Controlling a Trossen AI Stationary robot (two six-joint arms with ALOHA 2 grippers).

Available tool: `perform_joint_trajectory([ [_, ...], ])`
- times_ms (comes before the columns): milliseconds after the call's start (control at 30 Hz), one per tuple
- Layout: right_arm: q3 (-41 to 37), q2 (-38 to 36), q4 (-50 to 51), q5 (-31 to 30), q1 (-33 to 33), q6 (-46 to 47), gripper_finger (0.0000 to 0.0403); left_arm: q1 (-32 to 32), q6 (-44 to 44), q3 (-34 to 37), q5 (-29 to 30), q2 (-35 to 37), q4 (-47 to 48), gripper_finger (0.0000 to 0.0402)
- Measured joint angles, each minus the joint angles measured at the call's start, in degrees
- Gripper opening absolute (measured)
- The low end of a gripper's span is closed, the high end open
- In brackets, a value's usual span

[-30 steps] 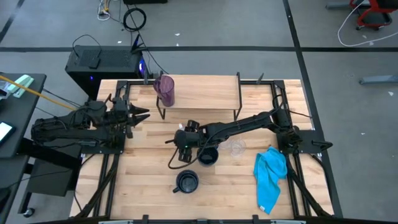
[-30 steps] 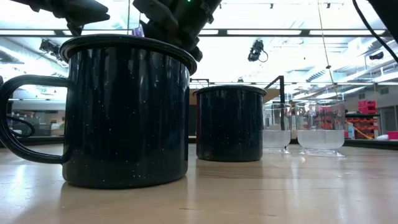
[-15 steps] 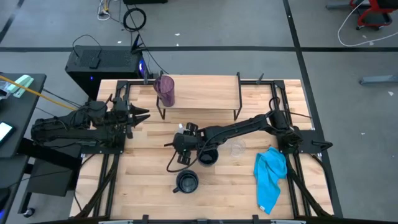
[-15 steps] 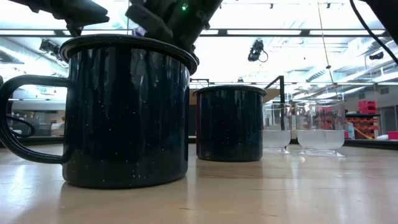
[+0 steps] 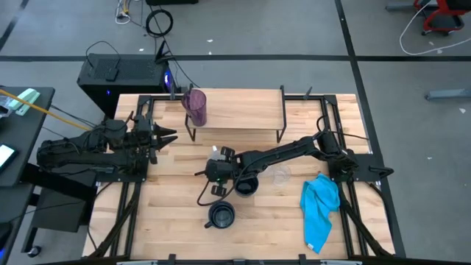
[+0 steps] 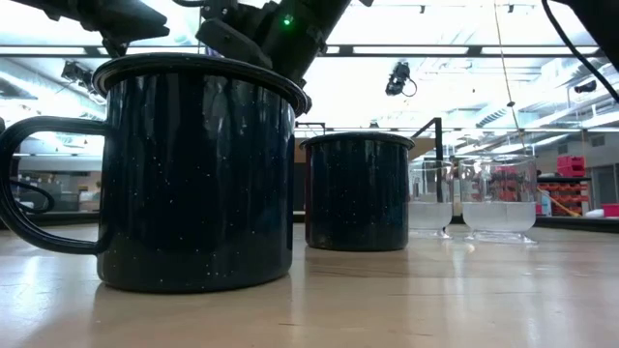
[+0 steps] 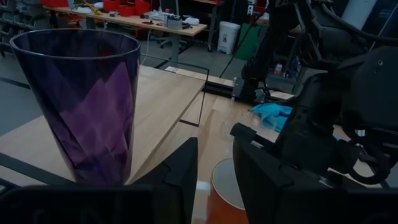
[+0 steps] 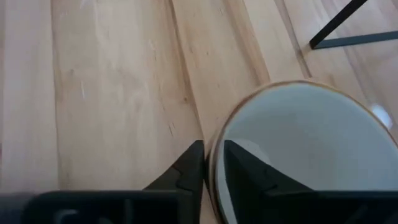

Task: Stack small to large cups/mugs on shelf
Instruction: Put the orange mug on the shelf

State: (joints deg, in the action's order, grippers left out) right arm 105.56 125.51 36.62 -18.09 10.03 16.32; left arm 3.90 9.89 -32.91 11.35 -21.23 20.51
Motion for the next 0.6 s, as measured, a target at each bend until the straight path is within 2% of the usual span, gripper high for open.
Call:
perform_joint_trajectory([
  [200, 0.04, -0.15, 0.83, 0.35, -0.03, 0.02, 0.003, 0.0, 0.02, 0.0, 0.0, 0.0, 0.18, 0.011],
  [600, -0.04, -1.44, 3.21, 3.01, -0.03, -5.95, 0.002, 0.0, 0.04, 0.0, 0.0, 0.0, 0.44, 0.011],
])
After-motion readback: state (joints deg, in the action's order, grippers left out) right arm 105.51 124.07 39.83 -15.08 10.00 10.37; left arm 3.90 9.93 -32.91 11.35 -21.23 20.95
